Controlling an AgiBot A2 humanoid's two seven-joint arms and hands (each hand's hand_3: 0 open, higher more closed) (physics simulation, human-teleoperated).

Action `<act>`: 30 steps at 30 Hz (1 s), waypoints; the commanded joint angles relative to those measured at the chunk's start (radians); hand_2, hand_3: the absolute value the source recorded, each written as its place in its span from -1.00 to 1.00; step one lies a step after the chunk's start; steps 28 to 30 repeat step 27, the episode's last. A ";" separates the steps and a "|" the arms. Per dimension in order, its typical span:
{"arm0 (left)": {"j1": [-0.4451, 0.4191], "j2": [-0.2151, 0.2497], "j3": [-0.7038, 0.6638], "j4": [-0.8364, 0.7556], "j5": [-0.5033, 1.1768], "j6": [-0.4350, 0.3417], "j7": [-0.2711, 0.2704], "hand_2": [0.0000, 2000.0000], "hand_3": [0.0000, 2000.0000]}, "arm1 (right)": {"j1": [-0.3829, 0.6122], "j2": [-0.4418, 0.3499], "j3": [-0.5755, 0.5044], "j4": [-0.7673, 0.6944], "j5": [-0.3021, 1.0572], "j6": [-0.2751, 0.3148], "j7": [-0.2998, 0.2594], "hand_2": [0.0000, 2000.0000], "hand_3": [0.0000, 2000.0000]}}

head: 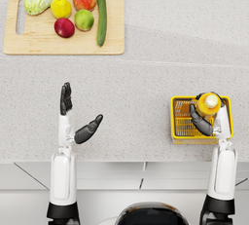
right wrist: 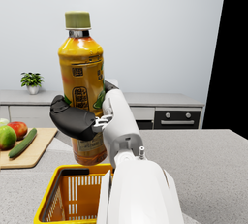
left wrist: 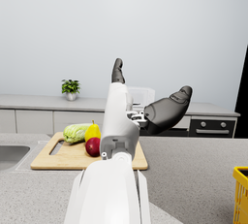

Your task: Pick up the lemon tea and place it into the yellow basket

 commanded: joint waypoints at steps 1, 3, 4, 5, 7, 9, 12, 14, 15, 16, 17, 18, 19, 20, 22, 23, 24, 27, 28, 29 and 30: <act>0.023 0.003 -0.010 0.019 0.000 0.000 0.000 -1.00 -1.00 | 0.041 0.002 0.010 -0.087 0.000 0.001 -0.045 1.00 1.00; 0.034 0.007 -0.013 0.019 0.000 0.000 0.000 -1.00 -1.00 | 0.070 0.000 0.035 -0.133 0.000 0.005 -0.100 -0.36 0.67; 0.035 0.008 -0.013 0.026 0.000 0.000 0.000 -1.00 -1.00 | 0.070 -0.001 0.034 -0.133 0.000 -0.050 -0.116 -1.00 0.35; 0.039 0.010 -0.011 0.022 0.000 0.000 0.000 -1.00 -1.00 | 0.069 -0.003 0.054 -0.128 0.000 -0.099 -0.127 -1.00 0.02; 0.102 0.017 -0.005 0.041 0.000 0.000 0.000 -1.00 -1.00 | 0.064 -0.005 0.075 -0.054 0.000 -0.160 -0.034 -1.00 -0.63; 0.194 0.012 -0.015 0.051 0.000 0.000 0.000 -1.00 -1.00 | 0.105 -0.002 0.060 0.030 0.000 -0.191 0.078 -1.00 -1.00; 0.287 0.000 -0.050 0.099 0.000 0.000 0.000 -1.00 -1.00 | 0.163 0.011 0.020 0.071 0.000 -0.212 0.152 -1.00 -1.00; 0.301 0.006 -0.086 0.123 0.000 0.000 0.000 -1.00 -1.00 | 0.169 0.009 -0.019 0.062 0.000 -0.218 0.174 -1.00 -1.00; 0.297 0.006 -0.104 0.128 0.000 0.000 0.000 -1.00 -1.00 | 0.166 0.009 -0.033 0.051 -0.001 -0.219 0.180 -1.00 -1.00; 0.293 0.007 -0.111 0.137 0.000 0.000 0.000 -1.00 -1.00 | 0.157 0.008 -0.043 0.039 -0.001 -0.221 0.184 -1.00 -1.00; 0.286 0.008 -0.119 0.141 0.000 0.000 0.000 -1.00 -1.00 | 0.147 0.006 -0.039 0.031 -0.001 -0.222 0.188 -1.00 -1.00; 0.269 0.010 -0.118 0.137 0.000 0.000 0.000 -1.00 -1.00 | 0.140 0.005 -0.026 0.020 -0.001 -0.222 0.190 -1.00 -1.00; 0.262 0.011 -0.099 0.128 0.000 0.000 0.000 -1.00 -1.00 | 0.135 0.004 -0.020 0.033 -0.001 -0.223 0.192 -1.00 -1.00; 0.260 0.012 -0.104 0.131 0.000 0.000 0.000 -1.00 -1.00 | 0.133 0.003 -0.022 0.028 -0.001 -0.223 0.193 -1.00 -1.00; 0.257 0.013 -0.111 0.135 0.000 0.000 0.000 -1.00 -1.00 | 0.129 0.002 -0.024 0.023 -0.001 -0.224 0.194 -1.00 -1.00; 0.256 0.013 -0.113 0.137 0.000 0.000 0.000 -1.00 -1.00 | 0.128 0.002 -0.024 0.021 -0.001 -0.224 0.195 -1.00 -1.00; 0.255 0.013 -0.114 0.138 0.000 0.000 0.000 -1.00 -1.00 | 0.128 0.002 -0.025 0.020 -0.001 -0.224 0.195 -1.00 -1.00; 0.255 0.013 -0.116 0.139 0.000 0.000 0.000 -1.00 -1.00 | 0.127 0.001 -0.025 0.018 -0.001 -0.224 0.196 -1.00 -1.00; 0.255 0.013 -0.116 0.139 0.000 0.000 0.000 -1.00 -1.00 | 0.127 0.001 -0.025 0.018 -0.001 -0.224 0.196 -1.00 -1.00; 0.255 0.013 -0.116 0.139 0.000 0.000 0.000 -1.00 -1.00 | 0.127 0.001 -0.025 0.018 -0.001 -0.224 0.196 -1.00 -1.00; 0.255 0.013 -0.116 0.139 0.000 0.000 0.000 -1.00 -1.00 | 0.127 0.001 -0.025 0.018 -0.001 -0.224 0.196 -1.00 -1.00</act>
